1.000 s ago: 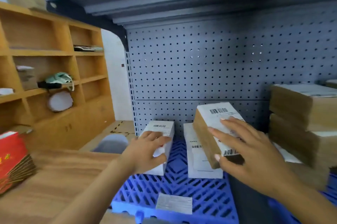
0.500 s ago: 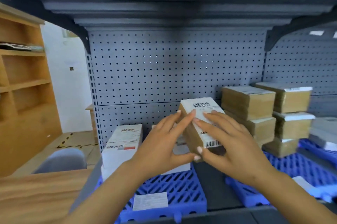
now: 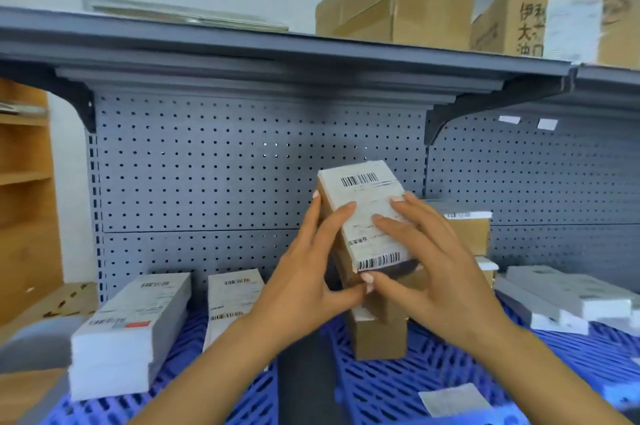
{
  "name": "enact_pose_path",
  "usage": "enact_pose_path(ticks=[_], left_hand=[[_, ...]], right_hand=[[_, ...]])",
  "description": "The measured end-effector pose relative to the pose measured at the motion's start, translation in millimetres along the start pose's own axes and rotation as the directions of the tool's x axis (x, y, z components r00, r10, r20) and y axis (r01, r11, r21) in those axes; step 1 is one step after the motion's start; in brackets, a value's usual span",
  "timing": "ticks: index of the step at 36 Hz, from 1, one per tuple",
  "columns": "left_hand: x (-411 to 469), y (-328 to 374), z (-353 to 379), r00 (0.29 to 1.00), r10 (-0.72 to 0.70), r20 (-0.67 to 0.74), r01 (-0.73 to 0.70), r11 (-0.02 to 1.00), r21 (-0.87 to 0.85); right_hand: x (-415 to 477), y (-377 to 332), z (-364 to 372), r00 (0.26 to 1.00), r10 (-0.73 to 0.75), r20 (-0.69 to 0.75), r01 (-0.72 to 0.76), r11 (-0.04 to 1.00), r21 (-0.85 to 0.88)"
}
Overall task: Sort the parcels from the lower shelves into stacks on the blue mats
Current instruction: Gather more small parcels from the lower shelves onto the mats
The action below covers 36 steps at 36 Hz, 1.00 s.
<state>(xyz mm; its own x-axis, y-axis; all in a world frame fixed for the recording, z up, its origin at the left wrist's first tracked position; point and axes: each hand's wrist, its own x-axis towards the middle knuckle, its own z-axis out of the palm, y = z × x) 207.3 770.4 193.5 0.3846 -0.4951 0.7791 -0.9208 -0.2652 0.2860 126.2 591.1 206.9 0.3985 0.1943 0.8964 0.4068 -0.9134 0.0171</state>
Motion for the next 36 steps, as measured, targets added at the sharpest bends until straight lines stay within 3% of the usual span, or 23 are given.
enact_pose_path(ticks=[7, 14, 26, 36], left_hand=[[43, 20, 24, 0.996, 0.040, -0.084, -0.033, 0.996, 0.084], [75, 31, 41, 0.990, -0.049, -0.130, 0.062, 0.993, 0.101], [96, 19, 64, 0.986, -0.165, -0.039, 0.169, 0.968, 0.188], [111, 2, 67, 0.987, -0.155, -0.044, 0.159, 0.982, 0.101]], right_hand=[[18, 59, -21, 0.991, -0.130, -0.031, 0.131, 0.991, 0.023], [36, 102, -32, 0.976, -0.208, -0.059, 0.207, 0.978, -0.013], [-1, 144, 5, 0.993, -0.090, -0.071, 0.093, 0.995, 0.034], [15, 151, 24, 0.998, -0.043, -0.044, 0.044, 0.999, 0.026]])
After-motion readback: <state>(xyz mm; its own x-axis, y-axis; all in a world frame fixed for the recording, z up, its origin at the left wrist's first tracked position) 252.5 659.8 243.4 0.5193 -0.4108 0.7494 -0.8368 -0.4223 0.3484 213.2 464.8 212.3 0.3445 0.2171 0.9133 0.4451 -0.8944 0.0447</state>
